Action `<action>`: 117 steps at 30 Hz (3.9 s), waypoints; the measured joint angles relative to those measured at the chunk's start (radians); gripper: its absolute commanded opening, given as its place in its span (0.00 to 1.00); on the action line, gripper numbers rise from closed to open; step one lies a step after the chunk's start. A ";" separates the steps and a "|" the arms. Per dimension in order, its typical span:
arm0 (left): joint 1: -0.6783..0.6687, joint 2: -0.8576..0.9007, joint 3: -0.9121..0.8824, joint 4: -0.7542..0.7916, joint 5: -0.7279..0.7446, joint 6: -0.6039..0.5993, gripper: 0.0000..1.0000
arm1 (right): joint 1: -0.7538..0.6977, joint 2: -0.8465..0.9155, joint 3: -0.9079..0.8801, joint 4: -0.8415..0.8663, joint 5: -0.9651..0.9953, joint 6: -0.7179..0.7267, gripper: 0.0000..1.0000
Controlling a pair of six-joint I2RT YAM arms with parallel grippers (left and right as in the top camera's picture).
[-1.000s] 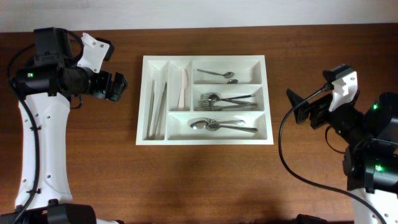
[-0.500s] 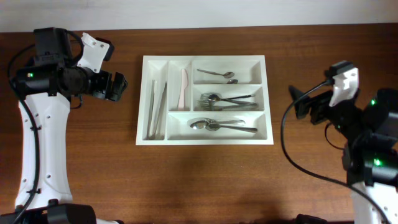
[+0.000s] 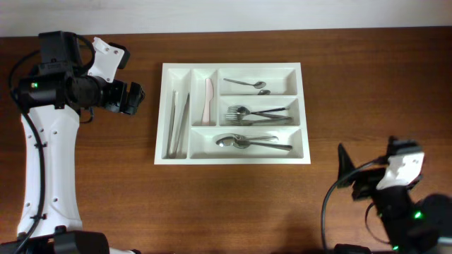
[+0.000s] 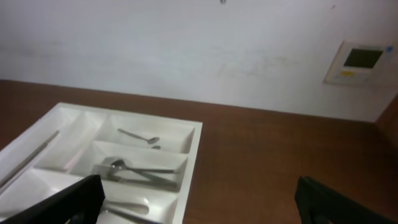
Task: Pack container
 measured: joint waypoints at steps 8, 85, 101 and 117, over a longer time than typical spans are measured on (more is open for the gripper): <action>0.000 0.000 0.000 0.000 0.000 0.000 0.99 | 0.016 -0.220 -0.288 0.147 0.005 -0.008 0.99; 0.000 -0.057 -0.004 0.015 -0.002 0.000 0.99 | 0.016 -0.390 -0.794 0.578 -0.060 -0.011 0.99; 0.000 -0.878 -0.684 0.537 -0.049 -0.187 0.99 | 0.016 -0.390 -0.794 0.578 -0.060 -0.010 0.99; 0.000 -1.479 -1.322 0.809 -0.050 -0.338 0.99 | 0.016 -0.390 -0.794 0.578 -0.060 -0.010 0.99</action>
